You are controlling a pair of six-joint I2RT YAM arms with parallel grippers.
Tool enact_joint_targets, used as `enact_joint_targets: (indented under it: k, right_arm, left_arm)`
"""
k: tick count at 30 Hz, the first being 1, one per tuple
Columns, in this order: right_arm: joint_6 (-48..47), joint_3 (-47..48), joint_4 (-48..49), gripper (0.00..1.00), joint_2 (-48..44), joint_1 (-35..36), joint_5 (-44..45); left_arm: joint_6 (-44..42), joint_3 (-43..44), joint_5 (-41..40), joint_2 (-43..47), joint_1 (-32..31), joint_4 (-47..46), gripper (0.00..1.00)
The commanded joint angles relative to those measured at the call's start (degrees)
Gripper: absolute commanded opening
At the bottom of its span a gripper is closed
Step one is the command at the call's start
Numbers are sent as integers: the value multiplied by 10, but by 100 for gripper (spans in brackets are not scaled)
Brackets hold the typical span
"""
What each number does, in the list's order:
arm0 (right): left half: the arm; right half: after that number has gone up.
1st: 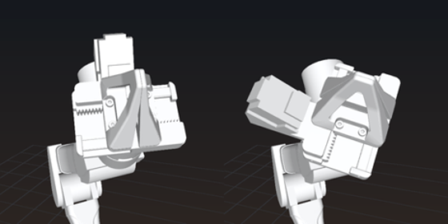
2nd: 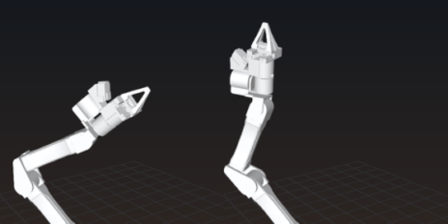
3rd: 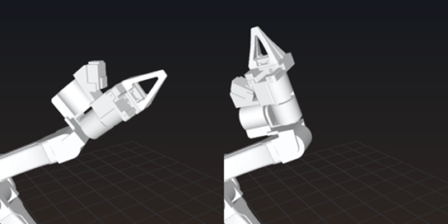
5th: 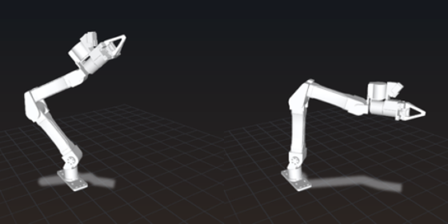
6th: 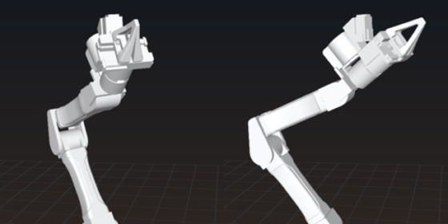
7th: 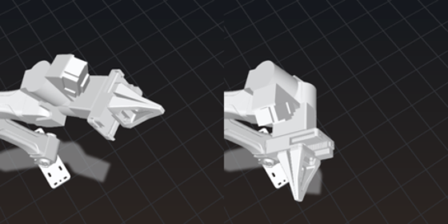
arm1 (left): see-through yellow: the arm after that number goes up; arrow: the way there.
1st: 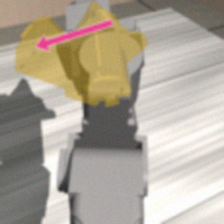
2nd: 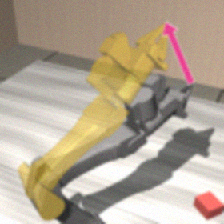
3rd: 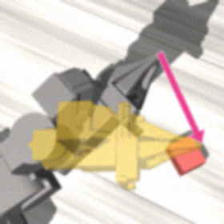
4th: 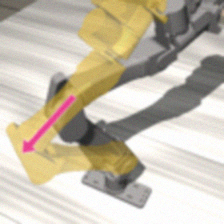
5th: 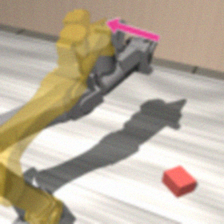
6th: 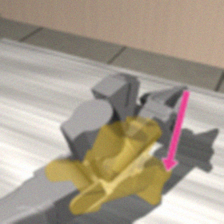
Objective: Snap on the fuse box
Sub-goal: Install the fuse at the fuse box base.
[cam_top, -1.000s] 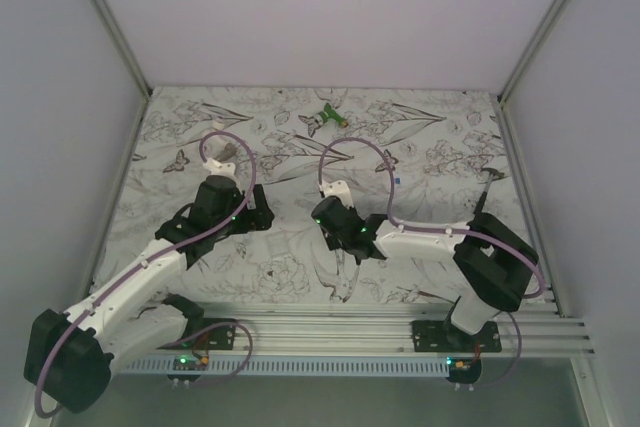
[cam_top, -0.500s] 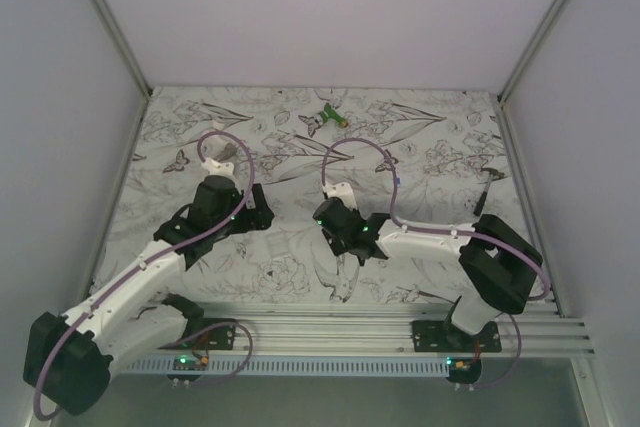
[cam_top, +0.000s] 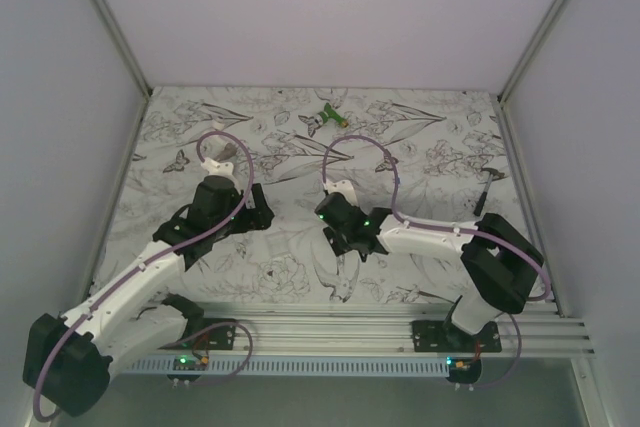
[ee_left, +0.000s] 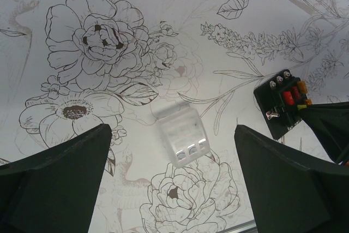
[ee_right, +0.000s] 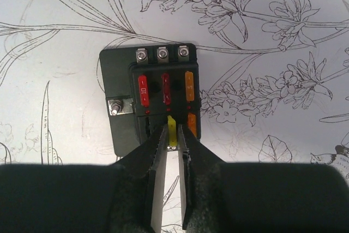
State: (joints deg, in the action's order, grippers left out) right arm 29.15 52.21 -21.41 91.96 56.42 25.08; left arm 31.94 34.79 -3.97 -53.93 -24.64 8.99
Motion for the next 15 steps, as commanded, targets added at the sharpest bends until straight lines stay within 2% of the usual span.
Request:
enact_joint_targets:
  k: [1,5,10,15]
  right_arm:
    - [-4,19,-12,18,-8,-9,-8]
    - [-10,27,-17,18,-6,-13,-21]
    - [-14,38,-29,24,-5,-16,-30]
    - [-14,41,-33,23,-5,-22,-37]
  left_arm:
    - [2,-4,4,8,5,5,100]
    - [1,-3,6,7,5,5,100]
    - [1,-3,8,7,5,4,100]
    - [1,-3,9,8,5,5,100]
